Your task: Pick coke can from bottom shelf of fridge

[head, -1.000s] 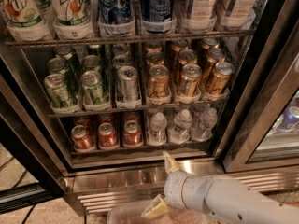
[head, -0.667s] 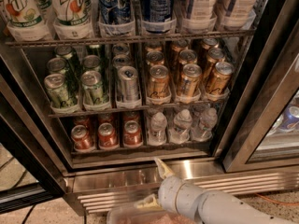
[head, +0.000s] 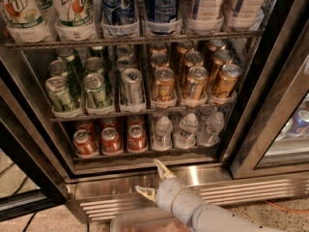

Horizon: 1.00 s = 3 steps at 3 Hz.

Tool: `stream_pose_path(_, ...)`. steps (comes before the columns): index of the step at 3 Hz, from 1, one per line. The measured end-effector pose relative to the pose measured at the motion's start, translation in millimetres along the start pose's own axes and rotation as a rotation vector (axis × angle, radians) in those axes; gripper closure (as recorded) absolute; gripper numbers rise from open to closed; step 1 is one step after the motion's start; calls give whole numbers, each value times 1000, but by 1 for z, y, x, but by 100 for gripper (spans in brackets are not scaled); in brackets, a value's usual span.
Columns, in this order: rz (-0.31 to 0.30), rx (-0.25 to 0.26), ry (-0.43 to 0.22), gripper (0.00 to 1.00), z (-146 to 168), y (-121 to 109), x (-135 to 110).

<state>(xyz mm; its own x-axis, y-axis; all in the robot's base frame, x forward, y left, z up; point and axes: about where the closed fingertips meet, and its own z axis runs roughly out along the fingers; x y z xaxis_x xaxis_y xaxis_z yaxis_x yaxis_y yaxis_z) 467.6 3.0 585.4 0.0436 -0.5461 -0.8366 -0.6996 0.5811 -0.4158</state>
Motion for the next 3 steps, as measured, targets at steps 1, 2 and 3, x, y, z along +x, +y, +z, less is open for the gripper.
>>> stream_pose_path(1, 9, 23, 2, 40, 1, -4, 3)
stream_pose_path(2, 40, 6, -6, 38, -5, 7, 2)
stream_pose_path(3, 62, 23, -46, 34, 9, 15, -1)
